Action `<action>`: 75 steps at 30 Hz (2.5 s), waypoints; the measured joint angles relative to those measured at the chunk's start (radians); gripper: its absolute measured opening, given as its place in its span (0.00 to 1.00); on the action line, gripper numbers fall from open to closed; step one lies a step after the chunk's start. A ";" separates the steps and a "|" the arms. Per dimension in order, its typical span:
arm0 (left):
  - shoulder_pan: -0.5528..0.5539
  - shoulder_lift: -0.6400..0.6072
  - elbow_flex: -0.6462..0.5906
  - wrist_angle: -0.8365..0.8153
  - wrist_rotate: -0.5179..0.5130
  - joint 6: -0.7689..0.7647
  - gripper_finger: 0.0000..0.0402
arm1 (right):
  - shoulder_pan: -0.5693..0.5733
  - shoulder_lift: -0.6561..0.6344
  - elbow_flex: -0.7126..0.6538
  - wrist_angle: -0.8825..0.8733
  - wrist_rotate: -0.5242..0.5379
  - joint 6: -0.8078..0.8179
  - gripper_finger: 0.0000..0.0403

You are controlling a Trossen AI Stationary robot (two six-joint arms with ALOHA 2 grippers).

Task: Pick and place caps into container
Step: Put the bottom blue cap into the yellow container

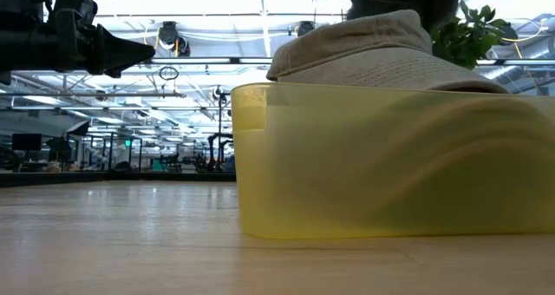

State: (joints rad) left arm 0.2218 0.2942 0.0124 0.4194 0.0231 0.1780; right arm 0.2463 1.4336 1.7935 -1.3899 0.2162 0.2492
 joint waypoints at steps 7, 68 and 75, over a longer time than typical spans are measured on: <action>0.000 0.000 0.000 -0.014 0.000 0.000 0.09 | -0.009 0.239 0.197 0.001 -0.132 -0.078 0.00; 0.000 0.000 0.000 -0.045 0.000 0.007 0.09 | 0.115 0.441 0.277 -0.070 -0.345 0.027 0.01; 0.000 0.000 0.000 -0.049 0.000 0.003 0.09 | 0.144 0.505 0.277 -0.051 -0.293 0.026 0.00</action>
State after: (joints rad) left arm 0.2222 0.2943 0.0124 0.3702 0.0231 0.1810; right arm 0.3908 1.9385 2.0708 -1.4408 -0.0770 0.2756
